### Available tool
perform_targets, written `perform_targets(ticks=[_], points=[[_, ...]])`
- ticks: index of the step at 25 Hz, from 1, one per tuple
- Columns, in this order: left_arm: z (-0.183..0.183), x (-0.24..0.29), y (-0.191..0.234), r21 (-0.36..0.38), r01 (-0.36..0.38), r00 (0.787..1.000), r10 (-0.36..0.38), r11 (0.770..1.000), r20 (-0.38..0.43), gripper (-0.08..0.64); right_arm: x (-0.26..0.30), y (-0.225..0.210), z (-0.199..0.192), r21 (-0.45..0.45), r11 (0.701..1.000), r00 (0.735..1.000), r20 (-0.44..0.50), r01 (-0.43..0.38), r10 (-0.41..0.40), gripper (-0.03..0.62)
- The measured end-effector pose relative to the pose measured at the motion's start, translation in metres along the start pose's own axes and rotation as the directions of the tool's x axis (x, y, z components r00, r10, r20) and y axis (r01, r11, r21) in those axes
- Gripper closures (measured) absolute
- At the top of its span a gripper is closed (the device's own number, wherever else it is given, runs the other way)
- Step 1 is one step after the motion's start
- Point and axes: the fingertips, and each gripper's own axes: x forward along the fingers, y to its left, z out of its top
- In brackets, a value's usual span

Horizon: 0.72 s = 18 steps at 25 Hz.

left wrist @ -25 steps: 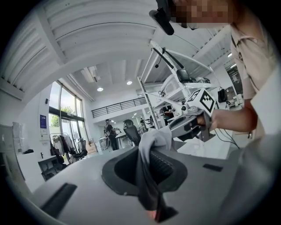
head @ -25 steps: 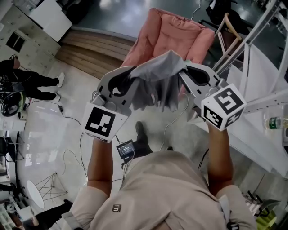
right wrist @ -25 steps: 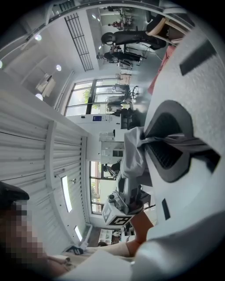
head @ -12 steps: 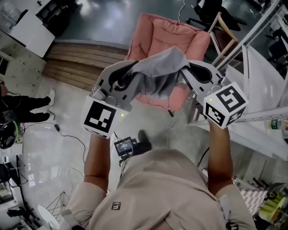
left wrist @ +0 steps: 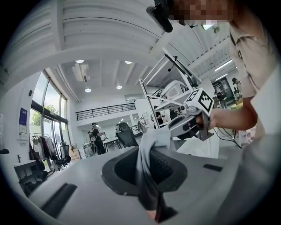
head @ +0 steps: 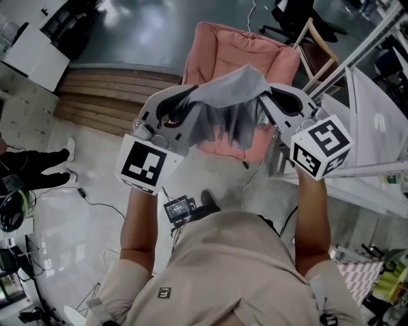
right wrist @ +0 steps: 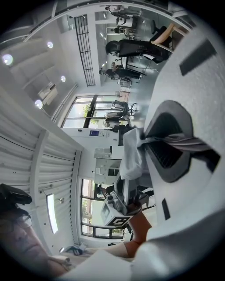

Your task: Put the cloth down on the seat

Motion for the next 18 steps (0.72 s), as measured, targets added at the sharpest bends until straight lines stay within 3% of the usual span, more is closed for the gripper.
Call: perform_targets(ticks=[8, 12, 18], points=[[-0.008, 0.003, 0.037, 0.028, 0.023, 0.998, -0.024, 0.999, 0.057, 0.517, 0.038, -0.005, 0.008, -0.024, 0.999, 0.999, -0.011, 0.040, -0.040, 0.584], [-0.008, 0.005, 0.060, 0.045, -0.008, 0.996, 0.004, 0.999, 0.090, 0.517, 0.058, -0.007, 0.015, -0.049, 0.999, 1.000, -0.011, 0.018, -0.019, 0.584], [-0.028, 0.016, 0.092, 0.057, -0.053, 0.998, 0.051, 0.997, 0.037, 0.517, 0.101, -0.025, 0.018, -0.044, 0.999, 0.999, 0.023, -0.026, 0.027, 0.584]])
